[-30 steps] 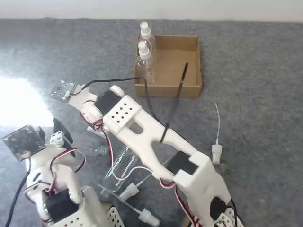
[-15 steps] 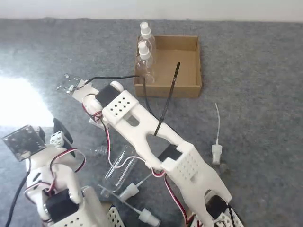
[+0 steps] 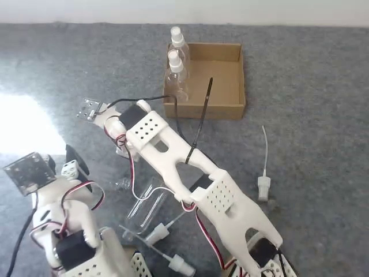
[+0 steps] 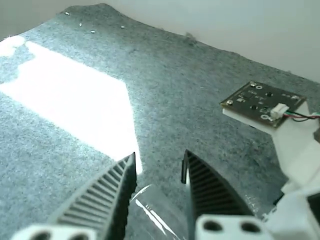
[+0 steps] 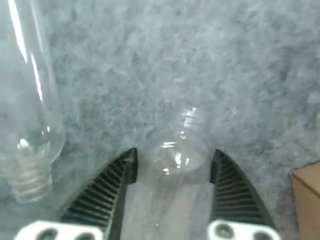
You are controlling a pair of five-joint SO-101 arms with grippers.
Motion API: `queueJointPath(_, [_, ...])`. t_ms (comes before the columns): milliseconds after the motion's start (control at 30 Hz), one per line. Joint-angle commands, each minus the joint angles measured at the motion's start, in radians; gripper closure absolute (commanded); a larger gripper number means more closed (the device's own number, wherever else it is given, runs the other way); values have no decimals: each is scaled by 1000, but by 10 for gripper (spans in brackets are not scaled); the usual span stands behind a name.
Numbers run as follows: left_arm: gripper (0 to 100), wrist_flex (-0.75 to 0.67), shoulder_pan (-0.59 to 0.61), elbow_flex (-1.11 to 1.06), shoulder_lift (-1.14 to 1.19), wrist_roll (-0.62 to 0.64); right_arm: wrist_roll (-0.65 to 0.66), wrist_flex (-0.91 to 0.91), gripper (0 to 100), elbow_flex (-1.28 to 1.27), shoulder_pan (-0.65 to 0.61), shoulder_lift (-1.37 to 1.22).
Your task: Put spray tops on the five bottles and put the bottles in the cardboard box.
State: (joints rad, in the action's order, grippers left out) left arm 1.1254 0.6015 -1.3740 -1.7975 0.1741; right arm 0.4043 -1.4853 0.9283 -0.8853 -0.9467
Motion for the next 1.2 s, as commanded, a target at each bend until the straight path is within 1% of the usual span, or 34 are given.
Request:
queueJointPath(0, [863, -20, 8, 8, -12, 2, 80, -70, 948, 38, 18, 16])
queueJointPath(167, [863, -20, 8, 8, -12, 2, 130, -145, 939, 74, 22, 16])
queueJointPath(400, [863, -18, 8, 8, -12, 2, 219, -305, 939, 180, 73, 5])
queueJointPath(500, [863, -18, 8, 8, -12, 2, 233, -308, 931, 138, 68, 5])
queueJointPath(667, [863, -18, 8, 8, -12, 2, 233, -308, 833, 74, 48, 5])
queueJointPath(967, [863, -18, 8, 8, -12, 0, 232, -311, 821, 71, 51, 5])
queueJointPath(1100, [863, -18, 8, 8, -12, 0, 232, -314, 762, 57, 53, 5])
queueJointPath(1167, [863, -18, 8, 8, -12, 0, 233, -312, 762, 37, 51, 5])
